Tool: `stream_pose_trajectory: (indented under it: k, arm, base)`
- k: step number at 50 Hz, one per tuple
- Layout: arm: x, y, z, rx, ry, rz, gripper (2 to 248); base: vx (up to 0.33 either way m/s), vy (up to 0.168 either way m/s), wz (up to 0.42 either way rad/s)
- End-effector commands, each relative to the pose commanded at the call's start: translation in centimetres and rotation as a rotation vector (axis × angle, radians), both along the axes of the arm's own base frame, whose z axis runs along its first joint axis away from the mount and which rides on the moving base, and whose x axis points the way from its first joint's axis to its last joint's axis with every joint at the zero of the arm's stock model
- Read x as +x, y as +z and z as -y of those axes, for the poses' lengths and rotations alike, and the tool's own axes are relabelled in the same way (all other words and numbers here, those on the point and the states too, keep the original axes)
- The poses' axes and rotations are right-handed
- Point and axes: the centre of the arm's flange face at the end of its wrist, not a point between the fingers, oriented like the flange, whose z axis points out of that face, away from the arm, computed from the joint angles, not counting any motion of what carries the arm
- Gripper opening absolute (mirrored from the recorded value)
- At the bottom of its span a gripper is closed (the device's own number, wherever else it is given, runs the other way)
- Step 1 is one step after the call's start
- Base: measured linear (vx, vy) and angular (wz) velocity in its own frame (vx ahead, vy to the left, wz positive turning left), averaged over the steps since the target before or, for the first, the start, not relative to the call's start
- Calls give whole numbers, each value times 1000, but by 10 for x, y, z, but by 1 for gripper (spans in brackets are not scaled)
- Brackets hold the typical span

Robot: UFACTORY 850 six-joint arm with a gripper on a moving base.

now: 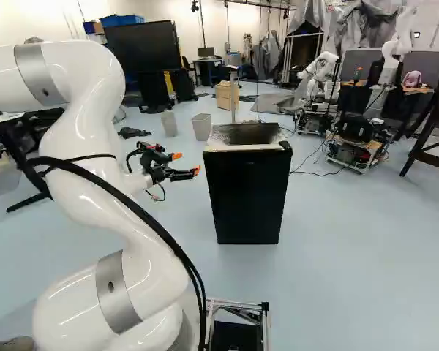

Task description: Grab a drink from the fridge

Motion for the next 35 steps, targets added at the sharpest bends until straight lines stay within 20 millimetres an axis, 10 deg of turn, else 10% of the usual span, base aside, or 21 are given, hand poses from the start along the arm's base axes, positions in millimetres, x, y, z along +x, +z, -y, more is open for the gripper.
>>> stream_pose_trajectory:
  k: [35]
  arm:
    - [17,-24,8,-14,-33,-20,247]
  base:
    - [0,0,0]
